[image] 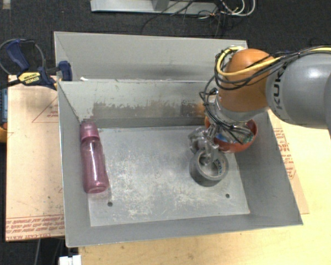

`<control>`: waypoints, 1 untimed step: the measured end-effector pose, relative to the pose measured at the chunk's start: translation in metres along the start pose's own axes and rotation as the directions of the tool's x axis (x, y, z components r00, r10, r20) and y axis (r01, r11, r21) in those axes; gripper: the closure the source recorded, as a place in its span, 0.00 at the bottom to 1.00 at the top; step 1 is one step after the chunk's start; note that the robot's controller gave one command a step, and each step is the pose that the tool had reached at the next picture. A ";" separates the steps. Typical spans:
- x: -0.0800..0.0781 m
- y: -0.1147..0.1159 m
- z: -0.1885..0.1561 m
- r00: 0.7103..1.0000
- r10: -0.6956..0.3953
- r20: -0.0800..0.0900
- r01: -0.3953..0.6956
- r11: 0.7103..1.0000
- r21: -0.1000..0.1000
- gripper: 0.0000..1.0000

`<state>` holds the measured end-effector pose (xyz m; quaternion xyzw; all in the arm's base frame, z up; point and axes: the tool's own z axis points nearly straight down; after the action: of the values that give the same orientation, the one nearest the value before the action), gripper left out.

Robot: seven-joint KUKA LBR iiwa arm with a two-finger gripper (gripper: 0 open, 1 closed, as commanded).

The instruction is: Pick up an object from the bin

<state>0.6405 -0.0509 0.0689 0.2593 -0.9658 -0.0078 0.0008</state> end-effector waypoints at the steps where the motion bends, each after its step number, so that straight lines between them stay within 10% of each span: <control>1: 0.000 0.000 0.000 1.000 0.000 0.001 0.000 1.000 -0.001 1.00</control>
Offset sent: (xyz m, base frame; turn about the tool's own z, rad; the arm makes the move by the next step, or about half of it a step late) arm 0.0000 0.0003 0.0564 -0.0003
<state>0.6406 -0.0507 0.0691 0.2592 -0.9658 -0.0082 0.0005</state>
